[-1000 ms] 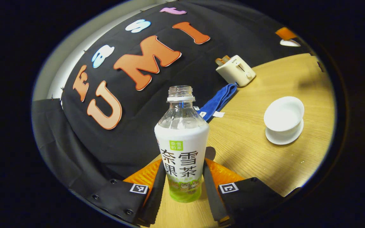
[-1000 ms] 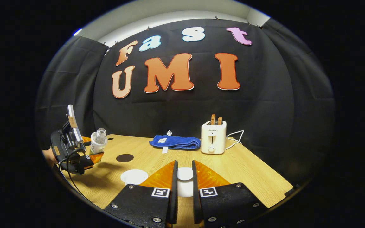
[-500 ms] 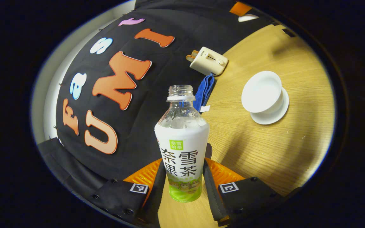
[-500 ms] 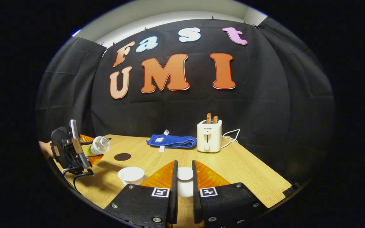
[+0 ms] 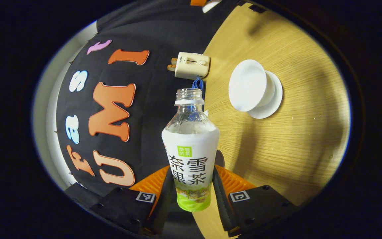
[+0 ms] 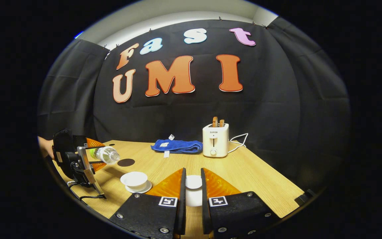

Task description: Open the teacup lid with one hand, grasp the water bottle and pour water into the teacup with the other hand; after pouring, place the water bottle on the coaster and then close the teacup lid.

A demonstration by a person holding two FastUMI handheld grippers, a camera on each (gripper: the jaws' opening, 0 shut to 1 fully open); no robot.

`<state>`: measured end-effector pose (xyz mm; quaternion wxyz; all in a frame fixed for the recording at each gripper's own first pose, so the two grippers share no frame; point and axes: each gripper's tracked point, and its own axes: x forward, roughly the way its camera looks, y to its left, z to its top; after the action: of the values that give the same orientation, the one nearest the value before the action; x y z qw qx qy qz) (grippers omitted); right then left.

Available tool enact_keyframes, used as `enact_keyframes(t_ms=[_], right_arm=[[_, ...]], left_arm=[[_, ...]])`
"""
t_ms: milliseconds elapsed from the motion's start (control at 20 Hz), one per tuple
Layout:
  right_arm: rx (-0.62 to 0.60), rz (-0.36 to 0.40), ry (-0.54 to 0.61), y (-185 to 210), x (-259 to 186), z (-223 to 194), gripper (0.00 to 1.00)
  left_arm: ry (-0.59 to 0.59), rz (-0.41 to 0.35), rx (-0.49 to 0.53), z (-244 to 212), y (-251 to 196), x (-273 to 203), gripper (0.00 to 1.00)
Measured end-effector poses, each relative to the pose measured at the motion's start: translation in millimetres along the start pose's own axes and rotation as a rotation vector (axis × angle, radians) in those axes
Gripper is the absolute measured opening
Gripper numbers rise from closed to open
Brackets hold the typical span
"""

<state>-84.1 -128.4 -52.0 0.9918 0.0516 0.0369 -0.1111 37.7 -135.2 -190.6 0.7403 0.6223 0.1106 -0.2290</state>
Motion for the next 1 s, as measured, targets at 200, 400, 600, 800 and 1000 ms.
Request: enact_keyframes(t_ms=[200,400,600,800,1000], right_arm=[[0.010,-0.004,0.006,-5,-1,-4,0.20],[0.018,-0.004,0.004,-6,-2,-6,0.20],[0.021,-0.008,0.007,-11,-3,-9,0.20],[0.038,-0.003,0.009,-12,-4,-13,0.20],[0.040,-0.007,0.016,-14,-1,-18,0.20]], left_arm=[[-0.002,0.005,0.090,3,3,0,0.67],[-0.010,0.007,0.191,8,7,-3,0.70],[-0.012,0.009,0.269,10,11,-4,0.64],[-0.003,0.020,0.332,7,13,-5,0.67],[-0.005,0.024,0.372,7,17,-3,0.64]])
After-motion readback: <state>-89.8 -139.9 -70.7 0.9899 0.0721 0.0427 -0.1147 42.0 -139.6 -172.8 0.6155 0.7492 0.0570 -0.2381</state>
